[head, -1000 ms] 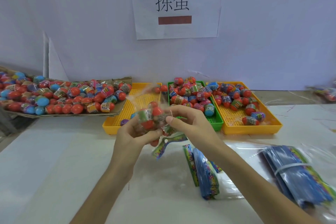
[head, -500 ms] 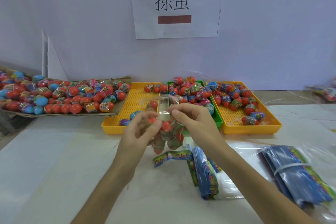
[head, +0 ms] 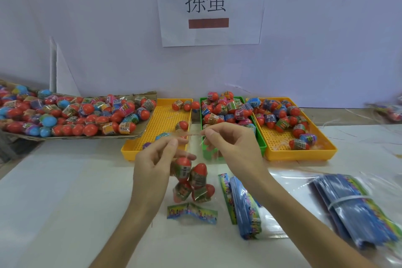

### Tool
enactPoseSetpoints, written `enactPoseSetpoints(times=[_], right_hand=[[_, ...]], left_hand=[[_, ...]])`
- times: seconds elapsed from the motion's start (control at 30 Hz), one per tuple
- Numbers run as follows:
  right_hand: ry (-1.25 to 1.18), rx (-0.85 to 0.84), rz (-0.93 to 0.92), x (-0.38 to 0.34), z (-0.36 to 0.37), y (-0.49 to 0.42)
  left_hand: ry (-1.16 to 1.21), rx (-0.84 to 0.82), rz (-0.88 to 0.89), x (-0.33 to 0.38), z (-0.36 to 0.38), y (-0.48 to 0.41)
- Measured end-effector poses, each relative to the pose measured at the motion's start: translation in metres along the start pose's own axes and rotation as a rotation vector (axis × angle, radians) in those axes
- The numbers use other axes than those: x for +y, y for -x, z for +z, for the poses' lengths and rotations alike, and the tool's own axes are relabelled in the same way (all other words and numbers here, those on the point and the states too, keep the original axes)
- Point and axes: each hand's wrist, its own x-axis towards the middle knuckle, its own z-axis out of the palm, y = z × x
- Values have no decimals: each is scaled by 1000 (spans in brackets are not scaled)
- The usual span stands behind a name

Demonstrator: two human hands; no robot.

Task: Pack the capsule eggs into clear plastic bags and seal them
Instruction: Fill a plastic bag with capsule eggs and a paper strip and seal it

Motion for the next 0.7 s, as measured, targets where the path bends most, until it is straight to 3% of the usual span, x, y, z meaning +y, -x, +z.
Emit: enactPoseSetpoints(times=[0.3,0.43,0.6,0.7], right_hand=[[-112,2,38,-4,-6,-2],[67,18,5,-3,-11,-5],[587,164,-434,-4,-11,-2],[711,142,-713,-7,-1,4]], left_hand=[[176,23,-92,-1,-3,-4],[199,25,-85,0,-4,-4],[115,21,27,-1,-2,0],[60,11,102,1,0,3]])
